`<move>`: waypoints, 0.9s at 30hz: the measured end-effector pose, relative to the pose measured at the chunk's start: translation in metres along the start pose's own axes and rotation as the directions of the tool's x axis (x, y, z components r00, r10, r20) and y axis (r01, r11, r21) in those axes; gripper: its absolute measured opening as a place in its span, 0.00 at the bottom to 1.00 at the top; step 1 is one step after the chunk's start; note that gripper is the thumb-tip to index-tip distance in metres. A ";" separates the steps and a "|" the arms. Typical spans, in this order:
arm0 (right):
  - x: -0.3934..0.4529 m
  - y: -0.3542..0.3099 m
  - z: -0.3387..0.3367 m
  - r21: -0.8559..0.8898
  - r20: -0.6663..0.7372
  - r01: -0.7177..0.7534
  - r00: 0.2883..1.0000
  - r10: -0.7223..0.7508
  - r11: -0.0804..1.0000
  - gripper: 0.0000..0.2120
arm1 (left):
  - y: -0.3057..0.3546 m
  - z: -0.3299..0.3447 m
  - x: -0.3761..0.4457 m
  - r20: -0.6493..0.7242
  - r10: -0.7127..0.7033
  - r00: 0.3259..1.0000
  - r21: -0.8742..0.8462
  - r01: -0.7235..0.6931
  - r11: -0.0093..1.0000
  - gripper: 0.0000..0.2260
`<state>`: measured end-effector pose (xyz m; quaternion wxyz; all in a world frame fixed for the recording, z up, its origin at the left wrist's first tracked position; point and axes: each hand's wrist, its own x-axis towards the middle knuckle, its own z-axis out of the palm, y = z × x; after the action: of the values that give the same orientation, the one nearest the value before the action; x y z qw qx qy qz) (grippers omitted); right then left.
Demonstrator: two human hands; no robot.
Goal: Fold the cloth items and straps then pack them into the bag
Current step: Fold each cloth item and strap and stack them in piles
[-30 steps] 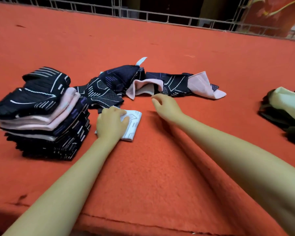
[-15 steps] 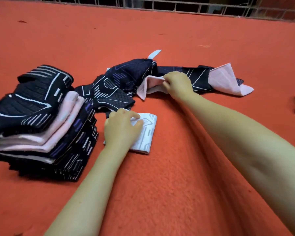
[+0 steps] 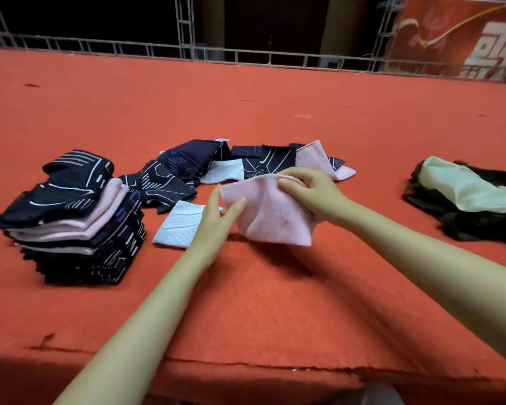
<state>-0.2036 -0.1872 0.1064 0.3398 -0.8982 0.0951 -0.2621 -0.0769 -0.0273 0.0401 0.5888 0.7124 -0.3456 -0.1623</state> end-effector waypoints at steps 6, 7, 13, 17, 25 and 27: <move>-0.071 0.016 -0.037 0.187 0.085 -0.353 0.935 0.343 0.917 0.07 | 0.018 0.055 -0.033 0.155 -0.036 0.987 0.043 0.029 0.999 0.29; -0.080 0.024 -0.043 0.163 0.097 -0.403 0.915 0.392 0.900 0.09 | 0.018 0.063 -0.036 0.111 -0.041 0.993 0.105 0.030 0.994 0.28; -0.129 0.062 -0.054 0.077 0.149 -0.604 0.794 0.590 0.793 0.19 | 0.011 0.084 -0.042 -0.152 -0.169 0.974 0.037 0.177 0.984 0.26; -0.134 0.068 -0.040 0.293 -0.085 -0.582 0.774 0.627 0.758 0.10 | 0.000 0.081 -0.036 -0.160 -0.173 0.972 0.126 0.194 0.973 0.28; -0.133 0.070 -0.018 0.787 -0.222 -0.318 0.653 0.724 0.528 0.07 | -0.016 0.081 -0.043 -0.087 0.204 0.975 0.447 -0.145 0.883 0.19; -0.138 0.068 -0.018 0.913 -0.222 -0.113 0.671 0.707 0.393 0.08 | -0.016 0.082 -0.045 -0.038 0.240 0.970 0.474 -0.194 0.859 0.13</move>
<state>-0.3293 -0.2003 0.0172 0.7378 -0.4269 0.2890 -0.4358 -0.1564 -0.0549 -0.0041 0.4306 0.7963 -0.4239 0.0272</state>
